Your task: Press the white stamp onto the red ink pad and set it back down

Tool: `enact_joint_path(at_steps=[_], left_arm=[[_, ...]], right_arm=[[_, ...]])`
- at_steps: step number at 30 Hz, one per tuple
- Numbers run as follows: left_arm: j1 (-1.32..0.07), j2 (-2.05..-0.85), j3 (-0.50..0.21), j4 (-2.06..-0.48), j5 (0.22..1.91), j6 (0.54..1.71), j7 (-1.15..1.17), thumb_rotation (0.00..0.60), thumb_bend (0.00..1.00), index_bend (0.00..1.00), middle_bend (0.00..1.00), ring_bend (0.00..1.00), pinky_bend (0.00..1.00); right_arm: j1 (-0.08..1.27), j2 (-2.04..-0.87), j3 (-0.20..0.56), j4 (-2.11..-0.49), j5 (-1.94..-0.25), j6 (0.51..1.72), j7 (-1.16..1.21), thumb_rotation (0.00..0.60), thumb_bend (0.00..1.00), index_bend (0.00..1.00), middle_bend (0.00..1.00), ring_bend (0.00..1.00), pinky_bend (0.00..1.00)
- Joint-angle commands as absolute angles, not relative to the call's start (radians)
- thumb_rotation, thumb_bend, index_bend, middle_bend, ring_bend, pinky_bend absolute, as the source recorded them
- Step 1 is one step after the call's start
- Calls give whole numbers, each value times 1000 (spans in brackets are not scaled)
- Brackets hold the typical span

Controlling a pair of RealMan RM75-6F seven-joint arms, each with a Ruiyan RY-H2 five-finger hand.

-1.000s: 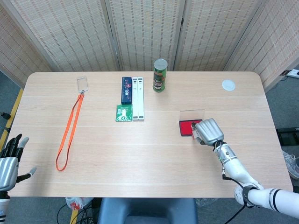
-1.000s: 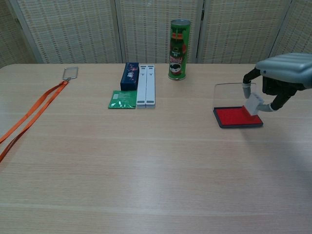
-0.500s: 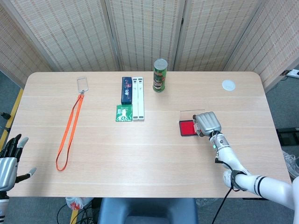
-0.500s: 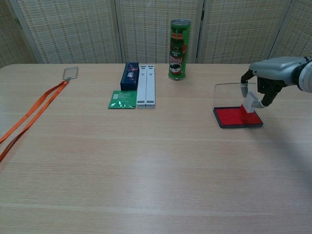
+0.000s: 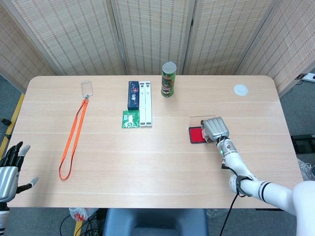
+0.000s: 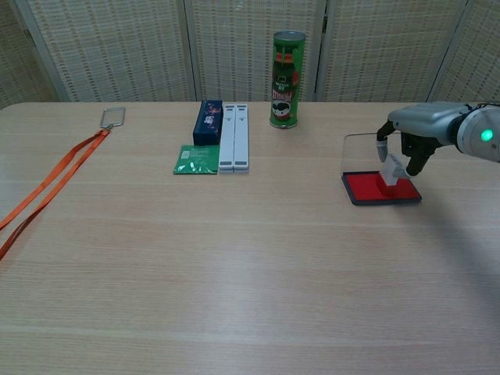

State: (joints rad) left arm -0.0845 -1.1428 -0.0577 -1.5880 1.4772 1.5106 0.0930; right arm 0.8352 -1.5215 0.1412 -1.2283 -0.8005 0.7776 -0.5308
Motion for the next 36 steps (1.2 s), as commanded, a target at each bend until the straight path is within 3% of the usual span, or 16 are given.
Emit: enact_joint_path(at_steps=[1, 20, 36], left_arm=[[-82, -1143, -57, -1588, 1481, 1516, 93, 600, 200, 0, 11, 49, 256], [-82, -1146, -58, -1585, 1480, 1516, 95, 600, 200, 0, 11, 49, 256], [-88, -1160, -59, -1583, 1472, 1503, 125, 600, 200, 0, 11, 49, 256]], right_arm=[[835, -1532, 136, -1210, -807, 772, -520, 600, 346, 905, 1000, 811, 992], [826, -1550, 131, -1155, -858, 753, -453, 600, 345, 906, 1000, 811, 992], [765, -1331, 100, -1544, -951, 862, -462, 600, 327, 905, 956, 800, 992]])
